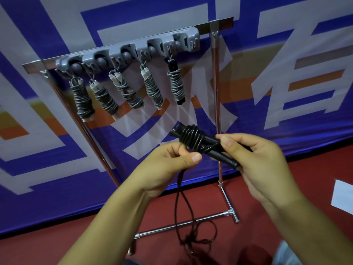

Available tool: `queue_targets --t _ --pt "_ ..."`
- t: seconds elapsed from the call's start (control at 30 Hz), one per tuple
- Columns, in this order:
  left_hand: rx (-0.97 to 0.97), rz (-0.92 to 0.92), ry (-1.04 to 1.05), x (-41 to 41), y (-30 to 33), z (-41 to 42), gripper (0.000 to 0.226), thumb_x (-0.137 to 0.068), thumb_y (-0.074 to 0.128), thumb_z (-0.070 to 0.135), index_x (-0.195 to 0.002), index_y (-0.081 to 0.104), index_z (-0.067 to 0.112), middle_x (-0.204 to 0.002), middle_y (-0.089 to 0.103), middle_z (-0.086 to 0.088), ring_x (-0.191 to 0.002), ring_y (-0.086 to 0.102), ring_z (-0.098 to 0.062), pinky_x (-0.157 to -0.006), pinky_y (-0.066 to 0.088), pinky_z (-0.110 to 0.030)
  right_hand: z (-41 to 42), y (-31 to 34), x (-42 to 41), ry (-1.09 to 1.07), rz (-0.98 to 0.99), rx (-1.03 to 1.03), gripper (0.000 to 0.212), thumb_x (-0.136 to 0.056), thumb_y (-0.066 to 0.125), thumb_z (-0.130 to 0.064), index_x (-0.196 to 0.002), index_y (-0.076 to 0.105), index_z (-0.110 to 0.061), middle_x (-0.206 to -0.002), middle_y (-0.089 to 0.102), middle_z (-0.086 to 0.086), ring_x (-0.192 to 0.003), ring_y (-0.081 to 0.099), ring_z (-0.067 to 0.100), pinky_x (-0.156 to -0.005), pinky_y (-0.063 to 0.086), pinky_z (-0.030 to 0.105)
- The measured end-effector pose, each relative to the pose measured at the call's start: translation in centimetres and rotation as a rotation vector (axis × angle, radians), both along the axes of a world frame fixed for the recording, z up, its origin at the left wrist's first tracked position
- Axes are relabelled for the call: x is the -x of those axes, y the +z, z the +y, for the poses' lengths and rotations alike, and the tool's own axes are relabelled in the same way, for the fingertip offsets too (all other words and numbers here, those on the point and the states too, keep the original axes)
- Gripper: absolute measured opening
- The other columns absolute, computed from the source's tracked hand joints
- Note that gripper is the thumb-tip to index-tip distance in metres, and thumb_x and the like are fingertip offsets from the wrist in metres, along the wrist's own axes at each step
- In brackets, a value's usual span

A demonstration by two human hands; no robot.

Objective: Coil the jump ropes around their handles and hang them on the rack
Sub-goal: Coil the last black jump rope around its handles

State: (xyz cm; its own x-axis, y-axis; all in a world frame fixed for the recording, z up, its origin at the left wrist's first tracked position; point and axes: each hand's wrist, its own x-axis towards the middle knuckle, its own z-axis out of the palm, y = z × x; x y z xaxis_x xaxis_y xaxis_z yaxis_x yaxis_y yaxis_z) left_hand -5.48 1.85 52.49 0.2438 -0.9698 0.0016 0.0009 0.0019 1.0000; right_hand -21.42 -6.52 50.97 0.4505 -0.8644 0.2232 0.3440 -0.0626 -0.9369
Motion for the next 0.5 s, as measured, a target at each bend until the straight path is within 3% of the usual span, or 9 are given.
queue_targets --t 0.1,0.2,0.3,0.5 --pt "0.001 0.144 -0.060 0.4 -0.3 0.3 0.028 -0.074 0.068 0.005 -0.052 0.057 0.019 -0.057 0.054 -0.001 -0.052 0.052 -0.009 -0.063 0.052 -0.022 0.2 0.3 0.4 0.070 -0.042 -0.124 0.018 -0.066 0.066 -0.024 -0.079 0.075 -0.015 -0.081 0.074 0.014 -0.074 0.072 0.027 -0.068 0.058 0.027" --pt "0.035 0.245 -0.147 0.8 0.2 0.6 0.025 -0.074 0.074 0.000 -0.058 0.061 0.014 -0.068 0.066 -0.010 -0.055 0.063 -0.014 -0.059 0.057 -0.029 0.4 0.7 0.7 0.126 -0.090 -0.200 0.022 -0.066 0.066 -0.022 -0.082 0.073 -0.008 -0.081 0.073 0.016 -0.070 0.071 0.025 -0.063 0.057 0.026" --pt "0.161 0.226 -0.215 0.5 0.5 0.7 0.012 -0.067 0.075 0.014 -0.067 0.065 0.021 -0.079 0.071 -0.010 -0.053 0.059 -0.011 -0.055 0.050 -0.022 0.2 1.3 1.0 0.195 -0.142 -0.261 0.029 -0.064 0.066 -0.022 -0.084 0.072 -0.002 -0.082 0.073 0.018 -0.067 0.071 0.022 -0.061 0.056 0.025" --pt "0.198 0.171 -0.245 -0.3 0.1 0.6 0.022 -0.058 0.087 0.020 -0.070 0.069 0.021 -0.080 0.072 -0.010 -0.057 0.062 -0.013 -0.058 0.051 -0.021 -0.1 1.4 1.3 0.343 -0.125 -0.316 0.031 -0.058 0.069 -0.027 -0.078 0.076 -0.005 -0.079 0.072 0.019 -0.062 0.070 0.022 -0.060 0.056 0.026"
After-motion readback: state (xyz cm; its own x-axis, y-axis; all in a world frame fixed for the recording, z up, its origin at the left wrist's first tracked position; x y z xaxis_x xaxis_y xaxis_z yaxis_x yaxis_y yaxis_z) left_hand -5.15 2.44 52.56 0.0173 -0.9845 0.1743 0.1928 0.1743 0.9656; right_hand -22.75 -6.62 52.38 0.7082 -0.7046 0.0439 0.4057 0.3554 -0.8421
